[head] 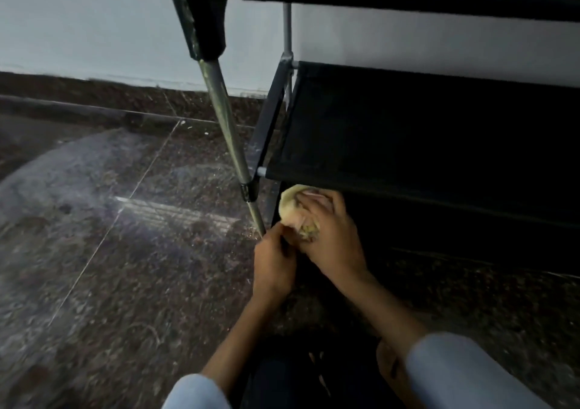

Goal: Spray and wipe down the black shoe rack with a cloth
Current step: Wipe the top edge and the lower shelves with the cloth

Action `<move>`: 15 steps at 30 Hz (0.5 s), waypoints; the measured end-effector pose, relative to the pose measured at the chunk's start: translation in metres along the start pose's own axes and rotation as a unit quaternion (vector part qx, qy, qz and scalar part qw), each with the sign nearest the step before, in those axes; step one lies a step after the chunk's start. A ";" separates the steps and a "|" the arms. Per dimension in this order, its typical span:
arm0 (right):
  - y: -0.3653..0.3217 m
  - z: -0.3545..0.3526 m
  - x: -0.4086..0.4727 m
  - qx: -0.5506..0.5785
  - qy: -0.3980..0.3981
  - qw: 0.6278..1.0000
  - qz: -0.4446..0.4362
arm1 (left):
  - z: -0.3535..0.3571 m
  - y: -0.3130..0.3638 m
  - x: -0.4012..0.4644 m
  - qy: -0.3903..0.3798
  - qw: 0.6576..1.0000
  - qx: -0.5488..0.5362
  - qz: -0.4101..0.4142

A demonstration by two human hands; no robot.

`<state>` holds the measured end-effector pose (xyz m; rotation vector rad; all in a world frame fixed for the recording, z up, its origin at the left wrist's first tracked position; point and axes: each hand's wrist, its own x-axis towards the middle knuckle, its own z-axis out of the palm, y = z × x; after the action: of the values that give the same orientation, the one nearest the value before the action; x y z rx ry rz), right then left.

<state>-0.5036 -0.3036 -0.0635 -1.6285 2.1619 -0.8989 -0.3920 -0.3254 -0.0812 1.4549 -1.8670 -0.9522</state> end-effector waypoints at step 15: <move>0.046 -0.041 0.003 -0.174 -0.088 0.967 0.162 | -0.007 -0.009 0.006 -0.035 0.992 -0.083 -0.094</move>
<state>-0.5629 -0.2865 -0.0609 -1.3666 2.4564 -0.2816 -0.3827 -0.3342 -0.0844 1.5321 -1.6763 -1.2323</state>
